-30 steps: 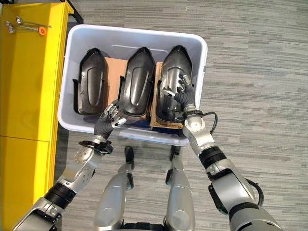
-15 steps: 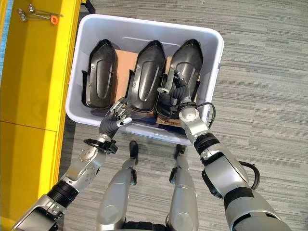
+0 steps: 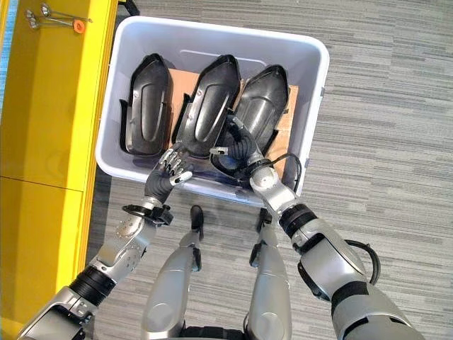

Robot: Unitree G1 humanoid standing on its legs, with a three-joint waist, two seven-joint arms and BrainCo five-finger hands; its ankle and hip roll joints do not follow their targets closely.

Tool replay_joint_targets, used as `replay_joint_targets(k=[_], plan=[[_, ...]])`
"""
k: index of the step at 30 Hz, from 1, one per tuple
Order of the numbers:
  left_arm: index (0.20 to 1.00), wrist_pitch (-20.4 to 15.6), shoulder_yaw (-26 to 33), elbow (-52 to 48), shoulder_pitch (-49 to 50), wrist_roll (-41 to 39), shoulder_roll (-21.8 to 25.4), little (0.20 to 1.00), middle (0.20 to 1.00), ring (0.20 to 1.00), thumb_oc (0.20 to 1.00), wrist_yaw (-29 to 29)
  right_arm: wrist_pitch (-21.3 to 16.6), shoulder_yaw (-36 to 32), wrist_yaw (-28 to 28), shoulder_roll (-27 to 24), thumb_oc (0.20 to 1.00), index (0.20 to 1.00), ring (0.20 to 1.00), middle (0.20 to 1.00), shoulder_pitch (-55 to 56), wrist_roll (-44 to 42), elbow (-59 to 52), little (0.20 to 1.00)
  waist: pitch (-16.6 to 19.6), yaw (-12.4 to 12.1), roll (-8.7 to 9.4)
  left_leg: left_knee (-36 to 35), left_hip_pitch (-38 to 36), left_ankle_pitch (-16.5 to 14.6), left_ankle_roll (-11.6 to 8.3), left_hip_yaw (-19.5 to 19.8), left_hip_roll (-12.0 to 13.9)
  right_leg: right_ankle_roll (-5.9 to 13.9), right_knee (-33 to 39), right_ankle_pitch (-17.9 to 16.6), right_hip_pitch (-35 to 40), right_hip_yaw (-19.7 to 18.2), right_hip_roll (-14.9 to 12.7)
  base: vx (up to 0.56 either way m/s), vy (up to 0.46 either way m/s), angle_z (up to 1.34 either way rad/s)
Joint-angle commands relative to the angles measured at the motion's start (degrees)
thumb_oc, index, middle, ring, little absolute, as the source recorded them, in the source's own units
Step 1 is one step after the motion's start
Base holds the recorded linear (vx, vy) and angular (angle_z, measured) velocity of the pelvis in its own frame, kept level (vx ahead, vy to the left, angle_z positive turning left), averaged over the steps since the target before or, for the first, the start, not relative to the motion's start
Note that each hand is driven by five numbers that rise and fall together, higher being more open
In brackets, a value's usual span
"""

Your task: Move parts from the plastic box to the shelf.

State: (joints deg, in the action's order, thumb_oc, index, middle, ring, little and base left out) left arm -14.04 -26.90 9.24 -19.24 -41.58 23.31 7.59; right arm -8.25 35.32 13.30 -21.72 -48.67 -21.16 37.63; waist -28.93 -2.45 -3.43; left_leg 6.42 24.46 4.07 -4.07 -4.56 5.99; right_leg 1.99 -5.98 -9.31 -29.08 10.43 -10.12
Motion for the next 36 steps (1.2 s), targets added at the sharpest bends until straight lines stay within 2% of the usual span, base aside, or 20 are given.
replay_joint_targets(k=[1,6,8,13,14,18,21,24,36], plan=[[1.000,-2.8,0.8,-5.7,2.0,0.4,1.4,1.000,1.000,1.000,1.000,0.8,-3.3,-4.1,1.5,-0.2,1.000,1.000,1.000,1.000,1.0,-2.3,-5.1,1.000,2.2,0.4,1.30,2.5,2.6,-1.0,-0.41,2.0,2.1,5.16,-3.5,3.9,1.1,-3.7,-3.1,0.00,0.000,0.00],[1.000,-2.8,1.2,-5.8,2.3,0.6,1.2,1.000,1.000,1.000,1.000,1.2,-5.3,-8.3,2.9,-1.7,1.000,1.000,1.000,1.000,4.9,-4.3,-12.3,1.000,2.5,1.2,1.95,2.7,2.5,-1.3,-0.27,2.1,2.1,5.24,-3.5,3.9,1.2,-3.8,-3.0,0.00,0.000,0.00],[1.000,-2.6,1.5,-5.9,2.5,0.8,1.3,1.000,1.000,1.000,1.000,1.4,-6.5,-12.1,5.0,-2.1,1.000,1.000,1.000,1.000,7.4,-3.2,-16.7,1.000,2.7,1.7,2.11,2.8,2.4,-1.5,-0.29,2.1,2.2,5.30,-3.5,4.0,1.4,-4.0,-3.0,0.00,0.000,0.00],[1.000,-2.6,1.5,-5.9,2.5,0.8,1.3,1.000,1.000,1.000,1.000,1.4,-6.5,-12.1,5.0,-2.1,1.000,1.000,1.000,1.000,7.4,-3.2,-16.8,1.000,2.7,1.6,2.12,2.8,2.4,-1.5,-0.30,2.1,2.2,5.30,-3.5,4.0,1.4,-4.0,-3.0,0.00,0.000,0.00],[1.000,-2.6,2.3,-6.2,2.9,1.3,1.1,1.000,1.000,1.000,1.000,1.8,-7.5,-15.3,7.1,-1.8,1.000,1.000,1.000,1.000,10.5,0.3,-23.7,1.000,2.9,2.2,2.44,3.1,2.5,-1.8,-0.31,2.0,2.3,5.31,-3.7,4.2,1.3,-4.1,-2.9,0.00,0.000,0.00],[1.000,-2.4,2.8,-6.3,3.6,1.8,1.1,1.000,1.000,1.000,1.000,2.1,-8.5,-16.7,8.2,-1.3,1.000,1.000,1.000,1.000,13.1,1.9,-28.4,1.000,3.1,2.7,2.70,3.3,2.9,-1.8,-0.35,1.8,2.4,5.34,-3.6,4.1,1.0,-4.3,-2.8,0.00,0.000,0.00],[1.000,-2.5,2.7,-6.4,4.2,2.0,1.0,1.000,1.000,1.000,1.000,2.7,-9.8,-16.6,8.7,1.2,1.000,1.000,1.000,1.000,15.7,0.4,-30.6,1.000,3.2,3.1,2.88,3.5,3.3,-1.8,-0.36,1.7,2.4,5.43,-3.5,4.0,0.8,-4.5,-2.7,0.00,0.000,0.00],[1.000,-2.9,2.2,-6.3,4.0,1.9,0.8,1.000,1.000,1.000,1.000,3.3,-10.4,-15.4,9.1,3.2,1.000,1.000,1.000,1.000,16.0,-1.7,-27.7,1.000,3.1,3.0,2.58,3.6,3.5,-1.8,-0.37,1.7,2.2,5.37,-3.8,4.0,0.5,-4.5,-2.8,0.00,-0.001,-0.02],[1.000,-3.3,1.4,-6.7,4.6,2.4,0.7,1.000,1.000,1.000,1.000,4.4,-10.4,-16.6,12.1,4.2,1.000,1.000,1.000,1.000,19.5,-1.3,-25.2,1.000,2.6,3.4,2.20,3.9,4.3,-1.8,-0.22,1.5,2.0,5.52,-3.9,3.9,-0.1,-4.7,-2.9,0.00,0.000,0.00]])
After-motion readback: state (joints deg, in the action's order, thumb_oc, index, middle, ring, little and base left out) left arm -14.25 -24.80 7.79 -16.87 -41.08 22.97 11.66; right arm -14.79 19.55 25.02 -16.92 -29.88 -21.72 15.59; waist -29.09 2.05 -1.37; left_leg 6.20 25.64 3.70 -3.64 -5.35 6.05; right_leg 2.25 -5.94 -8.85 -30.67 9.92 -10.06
